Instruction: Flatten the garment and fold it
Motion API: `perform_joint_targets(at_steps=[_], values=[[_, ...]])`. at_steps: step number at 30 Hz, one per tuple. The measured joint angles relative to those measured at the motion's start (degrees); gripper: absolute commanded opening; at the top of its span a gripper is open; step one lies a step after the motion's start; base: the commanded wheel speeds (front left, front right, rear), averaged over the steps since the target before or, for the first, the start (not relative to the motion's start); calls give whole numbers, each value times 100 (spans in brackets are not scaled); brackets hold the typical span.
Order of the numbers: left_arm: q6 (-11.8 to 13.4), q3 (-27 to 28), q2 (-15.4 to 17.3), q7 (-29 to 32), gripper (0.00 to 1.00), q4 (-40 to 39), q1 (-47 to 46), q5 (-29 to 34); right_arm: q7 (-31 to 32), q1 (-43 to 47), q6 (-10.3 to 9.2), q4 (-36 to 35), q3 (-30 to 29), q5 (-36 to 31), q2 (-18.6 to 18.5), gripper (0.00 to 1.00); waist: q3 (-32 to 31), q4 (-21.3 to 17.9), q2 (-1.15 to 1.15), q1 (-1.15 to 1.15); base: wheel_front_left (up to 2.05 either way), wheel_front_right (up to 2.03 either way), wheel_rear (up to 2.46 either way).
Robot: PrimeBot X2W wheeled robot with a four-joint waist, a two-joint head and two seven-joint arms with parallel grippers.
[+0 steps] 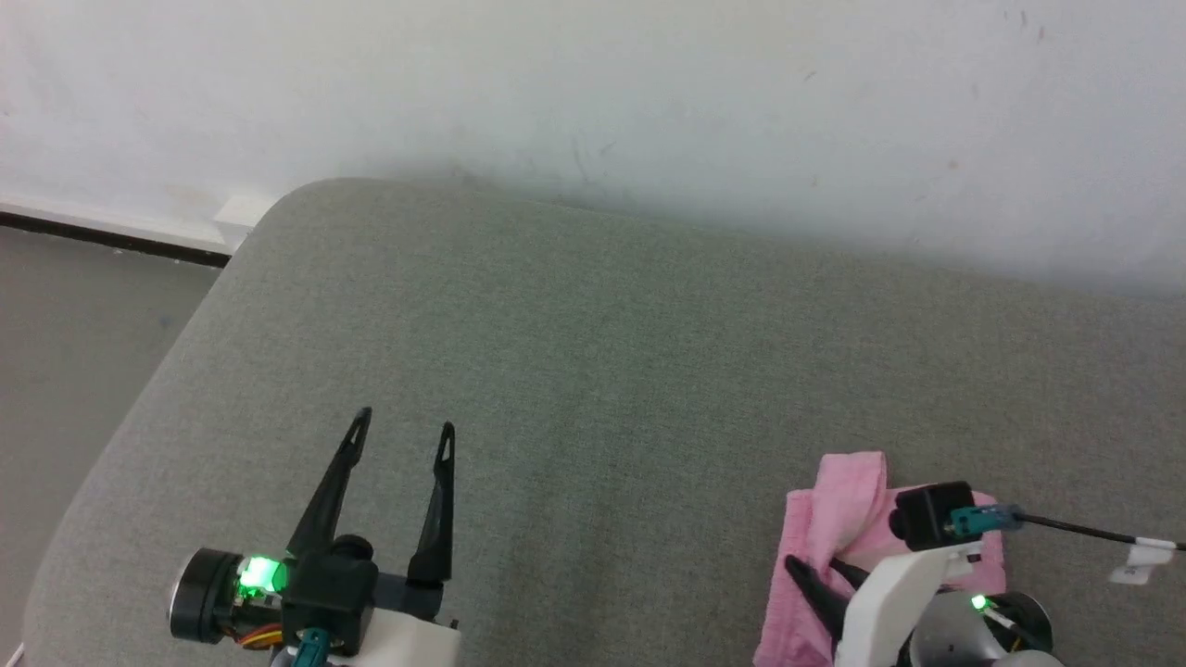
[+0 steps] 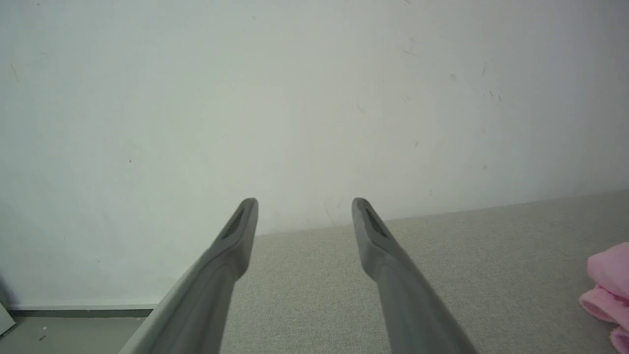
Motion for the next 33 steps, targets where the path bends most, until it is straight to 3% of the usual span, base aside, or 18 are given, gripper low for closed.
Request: perform_joint_targets(at_steps=[9, 15, 19, 22, 28, 33], values=[[-51, 22, -20, 0, 100, 67, 0, 1, -555, -365, 0, 152, 1087, 23, -16, 100, -18, -73, 0, 0, 0, 0, 0], [-59, 77, -26, 0, 100, 76, -3, 1, -1230, -895, 0, -186, 1272, -319, -621, 100, -37, -255, 0, 0, 0, 0, 0], [-107, 127, -47, 0, 100, 80, -6, -12, -1786, -1277, 2, -196, 1033, -1017, -1236, 100, -40, -406, 0, 0, 0, 0, 0], [-152, 165, -112, 0, 100, 67, -7, -98, -2187, -1351, 1, -127, 494, -1562, -1572, 100, -42, -512, 0, 0, 0, 0, 0], [-281, 282, -200, 0, 100, 126, -3, -199, -3161, -1130, 1, -219, -728, -1991, -1473, 100, -8, -694, 0, 0, 0, 0, 0], [-391, 323, -269, 0, 100, 199, -2, -208, -3804, -448, 1, -425, -1579, -2157, -998, 100, 66, -742, 0, 0, 0, 0, 0]])
